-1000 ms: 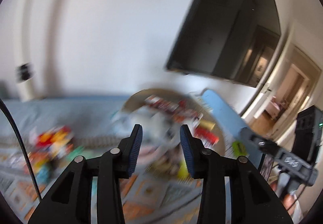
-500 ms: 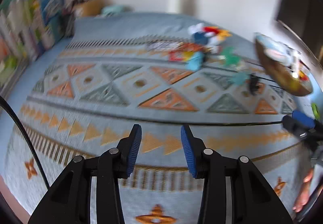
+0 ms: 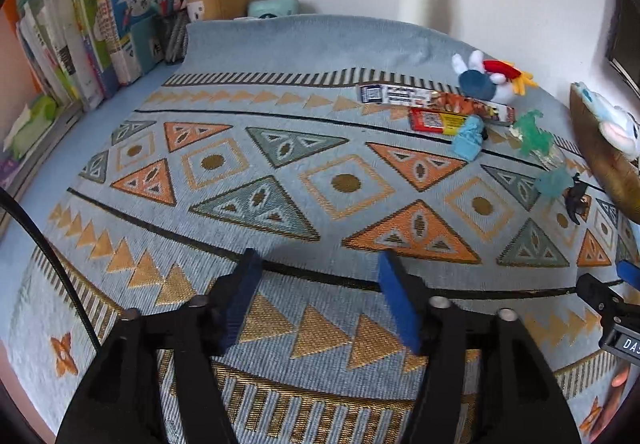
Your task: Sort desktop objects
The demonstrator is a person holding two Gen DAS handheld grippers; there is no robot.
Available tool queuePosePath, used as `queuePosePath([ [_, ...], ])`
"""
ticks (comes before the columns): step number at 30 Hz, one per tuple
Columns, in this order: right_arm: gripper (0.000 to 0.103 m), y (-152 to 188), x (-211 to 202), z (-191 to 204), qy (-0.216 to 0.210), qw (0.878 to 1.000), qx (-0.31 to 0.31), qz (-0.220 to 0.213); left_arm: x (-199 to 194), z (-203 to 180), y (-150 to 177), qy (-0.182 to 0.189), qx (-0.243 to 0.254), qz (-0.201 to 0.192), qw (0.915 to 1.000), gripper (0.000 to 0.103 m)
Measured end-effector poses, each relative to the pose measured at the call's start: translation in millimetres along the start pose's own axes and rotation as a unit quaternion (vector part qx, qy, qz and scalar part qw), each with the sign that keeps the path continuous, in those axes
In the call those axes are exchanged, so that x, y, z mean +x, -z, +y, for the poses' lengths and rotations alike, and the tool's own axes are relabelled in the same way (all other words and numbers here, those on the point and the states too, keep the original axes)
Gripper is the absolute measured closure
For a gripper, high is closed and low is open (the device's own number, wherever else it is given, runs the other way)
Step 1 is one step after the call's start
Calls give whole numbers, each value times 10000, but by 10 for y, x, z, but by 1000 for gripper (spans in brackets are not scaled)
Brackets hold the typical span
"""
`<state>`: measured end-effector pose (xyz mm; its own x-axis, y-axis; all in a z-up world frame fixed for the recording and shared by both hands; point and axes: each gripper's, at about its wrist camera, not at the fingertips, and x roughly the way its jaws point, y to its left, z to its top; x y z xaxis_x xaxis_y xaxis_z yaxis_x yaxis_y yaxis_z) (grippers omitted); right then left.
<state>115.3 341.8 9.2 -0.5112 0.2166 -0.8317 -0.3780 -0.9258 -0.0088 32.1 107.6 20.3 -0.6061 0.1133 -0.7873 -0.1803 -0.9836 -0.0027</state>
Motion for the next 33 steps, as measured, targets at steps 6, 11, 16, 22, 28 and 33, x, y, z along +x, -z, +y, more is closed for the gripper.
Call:
queuePosePath([
  [6,0,9,-18,-13,16,10000,-10,-20,57,-90,6,110,226,151,9996,3],
  [11,0,18,-11,-2,-2,10000,-8,-30,80,-89,-1,168,189,244,9994,0],
  [16,0,42,-27,-9,-19,10000,22,-45,55,-79,-4,179,186,242,9994,0],
  [22,0,36,-33,2,-45,10000,50,-57,42,-76,-10,176,181,247,9994,0],
  [28,0,88,-104,-72,-203,9995,179,-131,-12,-139,-369,1080,437,-107,9931,0],
  [33,0,113,-128,-97,-231,9994,198,-142,154,-460,-750,1734,1218,-99,9772,5],
])
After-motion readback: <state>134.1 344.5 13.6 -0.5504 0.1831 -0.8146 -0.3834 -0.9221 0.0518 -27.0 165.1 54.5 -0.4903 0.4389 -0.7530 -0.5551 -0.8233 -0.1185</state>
